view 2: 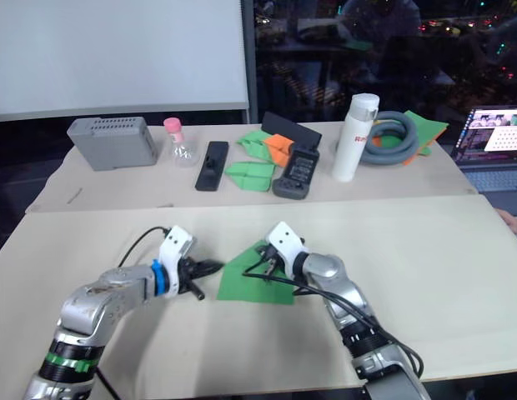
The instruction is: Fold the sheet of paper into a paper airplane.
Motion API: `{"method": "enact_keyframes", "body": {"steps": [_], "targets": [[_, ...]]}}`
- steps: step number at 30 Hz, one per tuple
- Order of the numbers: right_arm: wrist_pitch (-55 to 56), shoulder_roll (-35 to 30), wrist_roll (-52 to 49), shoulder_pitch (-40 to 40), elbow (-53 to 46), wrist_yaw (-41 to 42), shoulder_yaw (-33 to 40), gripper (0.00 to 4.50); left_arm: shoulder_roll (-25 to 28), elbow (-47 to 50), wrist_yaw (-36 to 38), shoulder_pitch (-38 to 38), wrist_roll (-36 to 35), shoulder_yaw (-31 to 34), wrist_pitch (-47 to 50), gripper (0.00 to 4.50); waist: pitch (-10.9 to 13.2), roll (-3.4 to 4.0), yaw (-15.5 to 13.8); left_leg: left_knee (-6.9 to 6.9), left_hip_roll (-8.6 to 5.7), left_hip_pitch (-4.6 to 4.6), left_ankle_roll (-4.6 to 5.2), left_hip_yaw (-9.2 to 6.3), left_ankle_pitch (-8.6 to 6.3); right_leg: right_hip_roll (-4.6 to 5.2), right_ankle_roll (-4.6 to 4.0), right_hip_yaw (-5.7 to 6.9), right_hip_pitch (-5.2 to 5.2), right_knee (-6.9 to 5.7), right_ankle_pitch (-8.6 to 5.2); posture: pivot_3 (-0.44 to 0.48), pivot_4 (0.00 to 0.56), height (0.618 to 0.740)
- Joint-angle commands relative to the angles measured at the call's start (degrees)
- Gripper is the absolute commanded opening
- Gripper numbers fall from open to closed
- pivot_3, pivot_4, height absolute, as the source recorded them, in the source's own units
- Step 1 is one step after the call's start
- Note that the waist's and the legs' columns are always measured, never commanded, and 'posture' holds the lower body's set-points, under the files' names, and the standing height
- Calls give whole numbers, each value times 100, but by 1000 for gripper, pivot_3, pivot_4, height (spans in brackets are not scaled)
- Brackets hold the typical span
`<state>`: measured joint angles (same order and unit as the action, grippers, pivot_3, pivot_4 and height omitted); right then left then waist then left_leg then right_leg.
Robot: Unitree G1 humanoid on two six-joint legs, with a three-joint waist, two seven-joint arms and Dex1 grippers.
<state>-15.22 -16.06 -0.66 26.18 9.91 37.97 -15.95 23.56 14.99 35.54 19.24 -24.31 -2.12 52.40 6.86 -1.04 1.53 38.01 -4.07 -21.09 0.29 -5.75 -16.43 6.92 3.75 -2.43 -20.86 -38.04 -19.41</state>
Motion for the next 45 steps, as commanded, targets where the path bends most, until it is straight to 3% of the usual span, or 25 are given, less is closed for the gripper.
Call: {"method": "enact_keyframes", "body": {"steps": [1, 7, 13, 18, 27, 30, 45], "targets": [[-212, -108, -4, -123, -28, 82, 35, 0, -45, -88, -8, 187, 11, -131, -119, 48, 0, 0, 5, 0, 0, -6, -1, 0, 1, 0, 0, 0, -9, -2, 0, 0, 150, 740], [-355, -232, -73, -316, -343, -42, 257, 0, -88, -947, 183, 412, 604, -1021, -754, 48, 1, -1, -31, -6, -3, -11, -1, 0, 1, -2, 0, 1, -19, -4, 0, 0, 150, 740], [-553, -409, -137, -595, -895, 59, 347, 0, -437, -1899, 182, 903, 927, -1274, -1058, 48, 2, -3, -111, 13, -9, -18, 0, 0, 0, 2, 0, 3, -17, -4, 1, 0, 150, 740], [-491, -805, -181, -686, -1468, 364, 375, 0, -285, -2229, 542, 1027, 1476, -2014, -1458, 48, 2, -3, -88, 13, -7, -20, 1, 0, 0, 0, 0, 2, -17, -4, 1, 0, 150, 740], [-469, -2297, -243, -919, -1994, 1110, 803, 0, -426, -2265, 637, 971, 1562, -1954, -1503, 48, 5, -8, -138, 21, -9, -25, 6, 1, -3, 1, 1, 3, -14, -1, 1, 0, 150, 740], [-481, -2493, -440, -1124, -2010, 1414, 754, 0, -428, -2262, 616, 953, 1578, -1914, -1519, 48, 8, -17, -143, 24, -8, -25, 11, 1, -6, 0, 1, 4, -12, 0, 1, 0, 150, 740], [-521, -2256, -153, -925, -1728, 1538, 314, 0, -604, -2066, 535, 811, 1466, -1496, -1421, 48, 8, -21, -110, 37, -1, -22, 9, 1, -5, -6, 1, 3, -3, 0, 1, 0, 150, 740]]}}
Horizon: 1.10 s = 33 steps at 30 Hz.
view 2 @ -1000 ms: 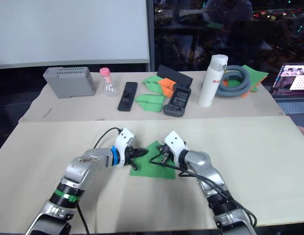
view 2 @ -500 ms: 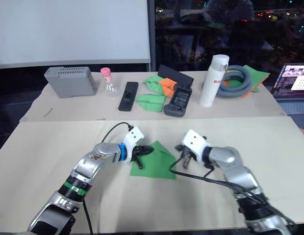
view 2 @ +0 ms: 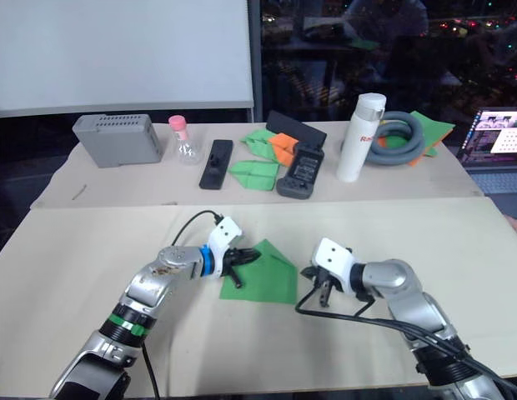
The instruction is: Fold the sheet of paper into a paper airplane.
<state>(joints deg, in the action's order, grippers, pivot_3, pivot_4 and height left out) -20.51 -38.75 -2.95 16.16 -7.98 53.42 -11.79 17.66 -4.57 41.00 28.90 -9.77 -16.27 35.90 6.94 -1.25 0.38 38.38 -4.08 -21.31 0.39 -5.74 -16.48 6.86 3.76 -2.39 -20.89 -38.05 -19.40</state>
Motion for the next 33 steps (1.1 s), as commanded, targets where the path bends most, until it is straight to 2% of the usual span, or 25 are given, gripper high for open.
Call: {"method": "enact_keyframes", "body": {"steps": [1, 5, 11, 15, 20, 27, 33], "targets": [[-40, -25, 56, 107, 38, 32, -78, 0, -20, -92, -5, -162, -1, -52, 239, 48, 0, 0, 8, 1, 0, 0, 0, 0, 0, 0, 0, 0, 0, 0, 0, 0, 150, 740], [-104, -206, 79, 393, -107, 94, 57, 0, -64, -55, -12, -164, -61, 118, 127, 48, 1, -1, 17, 1, -1, -1, 0, 0, 0, 1, 0, 0, -1, 0, 0, 0, 150, 740], [-85, 387, 83, 1227, 313, -291, -54, 0, -319, -80, -98, -46, -329, 490, 245, 48, 2, -2, 41, 23, 4, -40, -3, 0, 2, -7, 0, 1, -31, -3, 0, 0, 150, 740], [167, 793, 372, 1233, 776, -484, -436, 0, -384, -235, -163, 81, -320, 543, 177, 48, 3, -4, 17, 40, 1, -59, -1, -5, 0, -7, 1, 3, -40, -11, 1, 0, 150, 740], [213, 983, 434, 1068, 907, -580, -549, 0, -574, -325, -300, 187, -362, 620, -95, 48, 3, -3, 34, 54, -13, -73, 1, -5, -1, 7, 9, 8, -51, -16, 6, 0, 150, 740], [169, 997, 459, 855, 811, -674, -547, 0, -549, -490, 11, 248, -231, 279, -269, 48, 3, -3, 50, 53, -10, -72, 1, -5, -1, 5, 9, 10, -51, -20, 6, 0, 150, 740], [-12, 745, 349, 676, 444, -680, -280, 0, -446, -604, 0, 168, -33, 146, -255, 48, 3, -3, 34, 55, -11, -70, 2, -5, -1, 6, 9, 10, -50, -41, 6, 0, 150, 740]]}}
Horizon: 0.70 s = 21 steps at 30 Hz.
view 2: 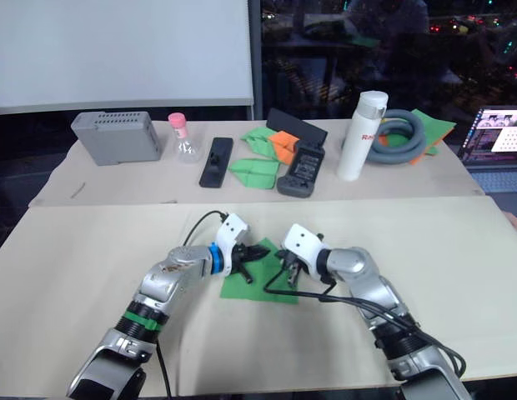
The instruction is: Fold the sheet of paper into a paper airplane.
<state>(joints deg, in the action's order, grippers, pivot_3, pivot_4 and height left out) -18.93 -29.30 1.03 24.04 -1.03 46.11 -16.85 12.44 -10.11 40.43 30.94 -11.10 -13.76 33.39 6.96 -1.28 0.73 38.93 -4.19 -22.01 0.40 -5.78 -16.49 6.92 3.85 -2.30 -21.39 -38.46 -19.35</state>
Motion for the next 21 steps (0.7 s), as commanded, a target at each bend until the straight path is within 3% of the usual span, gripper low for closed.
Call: {"method": "enact_keyframes", "body": {"steps": [1, 9, 16, 21], "targets": [[-256, -282, -126, -152, -390, 89, 324, 0, 95, -31, 79, -62, 105, -120, -5, 48, 0, 0, -1, 0, 0, 0, 0, 0, 0, 0, 0, 0, 0, 0, 0, 0, 150, 740], [-1074, -1043, -709, -731, -1505, 680, 666, 0, 61, -74, 113, -112, 102, -156, -65, 48, 0, 0, -1, -1, 2, 0, 4, 0, -2, -2, 0, -1, 2, 2, 0, 0, 150, 740], [-397, -1161, 24, -391, -794, 417, 306, 0, -10, -169, 100, -68, 132, -176, -137, 48, 1, -1, -10, 3, -1, 2, 6, 0, -3, 0, 0, -3, 4, 5, 0, 0, 150, 740], [81, -1363, 261, -74, -461, 899, -67, 0, -31, -179, 85, -89, 156, -176, -173, 48, 1, -1, -24, 6, -2, 3, 6, 0, -3, 2, 0, -2, 4, 5, 0, 0, 150, 740]]}}
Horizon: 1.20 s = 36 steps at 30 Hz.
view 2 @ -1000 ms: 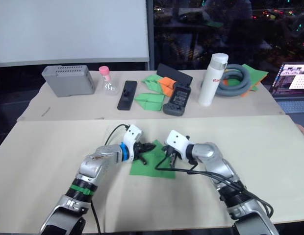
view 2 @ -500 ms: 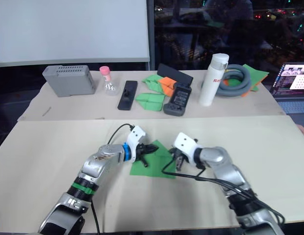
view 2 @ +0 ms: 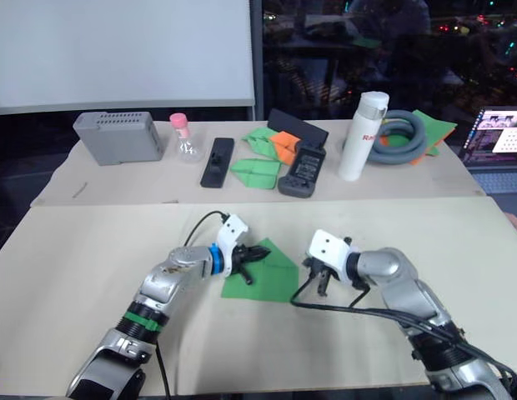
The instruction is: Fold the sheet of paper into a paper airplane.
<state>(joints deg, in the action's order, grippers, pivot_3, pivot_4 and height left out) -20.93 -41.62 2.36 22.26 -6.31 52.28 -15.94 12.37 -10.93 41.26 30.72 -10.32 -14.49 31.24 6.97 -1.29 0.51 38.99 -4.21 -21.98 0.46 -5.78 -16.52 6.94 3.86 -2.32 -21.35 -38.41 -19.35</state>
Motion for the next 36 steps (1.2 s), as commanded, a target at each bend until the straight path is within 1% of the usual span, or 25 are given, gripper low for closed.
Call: {"method": "enact_keyframes", "body": {"steps": [1, 5, 10, 16, 22, 30, 36], "targets": [[325, -156, 133, 129, 87, 368, -198, 0, -24, -97, 1, -69, 79, -101, 40, 48, 0, 0, -1, 0, 0, 0, 0, 0, 0, 0, 0, 0, 0, 0, 0, 0, 150, 740], [749, -279, 252, 197, 219, 784, -458, 0, -29, -78, -46, -90, 76, -66, 33, 48, 0, 0, -7, 1, 0, 1, 1, 0, 0, 0, 0, 1, 3, 0, 0, 0, 150, 740], [1029, -74, 295, 387, 435, 926, -549, 0, -42, -59, -73, -105, 81, -70, 29, 48, -2, -3, 16, 0, 2, 7, 0, 0, 0, -1, 0, 2, 8, 5, 0, 0, 150, 740], [1055, 140, 263, 545, 600, 960, -439, 0, -17, -53, -83, -130, 78, -42, 6, 48, -3, -4, 30, -1, 5, 12, 0, 0, 0, -3, 0, 2, 9, 2, 0, 0, 150, 740], [943, 245, -55, 630, 635, 1240, -254, 0, 21, -142, -118, -154, 113, 20, -107, 48, -3, -4, 32, -1, 6, 12, 0, 0, 0, -4, 0, 2, 8, 1, 0, 0, 150, 740], [1235, 212, -259, 881, 1084, 1465, -82, 0, -41, -117, -205, -223, 119, 55, -158, 48, -3, -4, 30, 0, 5, 9, 0, 0, 0, -3, 0, 2, 6, 1, 0, 0, 150, 740], [1658, -4, -67, 1065, 1414, 1700, -223, 0, -44, -56, -210, -294, 118, 43, -152, 48, -3, -4, 31, 0, 4, 8, 0, 0, 0, -3, 0, 2, 6, 1, 0, 0, 150, 740]]}}
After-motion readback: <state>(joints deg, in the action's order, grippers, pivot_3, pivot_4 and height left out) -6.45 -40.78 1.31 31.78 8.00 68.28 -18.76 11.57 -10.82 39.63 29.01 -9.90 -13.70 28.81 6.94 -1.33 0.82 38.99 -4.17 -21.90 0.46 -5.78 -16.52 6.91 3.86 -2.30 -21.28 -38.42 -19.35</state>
